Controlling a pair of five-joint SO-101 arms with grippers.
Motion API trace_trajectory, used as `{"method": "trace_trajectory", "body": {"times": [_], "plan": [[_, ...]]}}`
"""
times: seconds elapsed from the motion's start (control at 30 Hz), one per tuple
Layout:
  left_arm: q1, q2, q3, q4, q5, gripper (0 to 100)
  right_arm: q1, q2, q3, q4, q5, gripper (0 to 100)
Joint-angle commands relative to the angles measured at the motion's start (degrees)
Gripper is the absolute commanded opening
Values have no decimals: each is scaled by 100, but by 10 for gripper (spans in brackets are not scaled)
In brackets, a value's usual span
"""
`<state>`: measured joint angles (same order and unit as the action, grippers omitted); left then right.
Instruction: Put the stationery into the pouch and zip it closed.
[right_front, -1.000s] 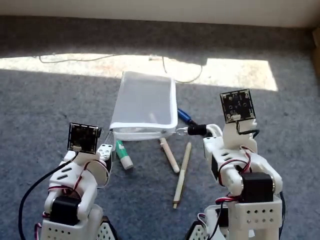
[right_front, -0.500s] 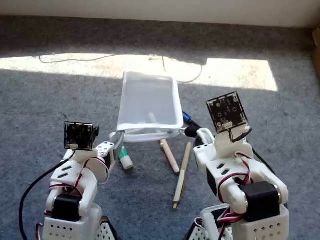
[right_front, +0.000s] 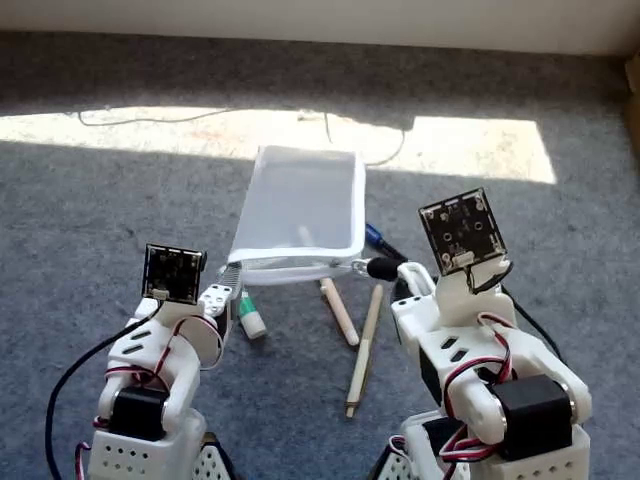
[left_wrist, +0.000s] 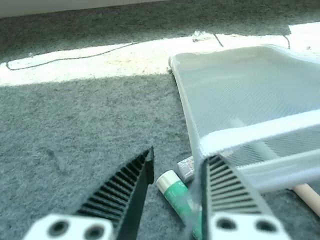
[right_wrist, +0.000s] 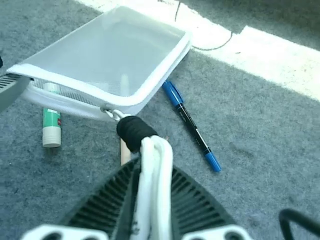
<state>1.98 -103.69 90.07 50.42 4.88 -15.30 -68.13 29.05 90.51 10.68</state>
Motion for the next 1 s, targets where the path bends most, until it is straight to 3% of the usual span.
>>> {"method": "trace_trajectory", "body": {"times": [0.0,0.27,0.6,0.8,0.97], "plan": [[84,-48,-312,-105,-70,118,-136,-101,-356,66,-44,6],[75,-48,-312,-88,-44,232,-136,-101,-365,66,-35,6],[84,-40,154,-791,-70,231,-136,-101,-365,66,-44,6],[259,-31,215,-800,-158,227,-136,-101,-365,66,-53,6],[514,-31,224,-791,-475,142,-479,-101,-365,119,-53,6]]}}
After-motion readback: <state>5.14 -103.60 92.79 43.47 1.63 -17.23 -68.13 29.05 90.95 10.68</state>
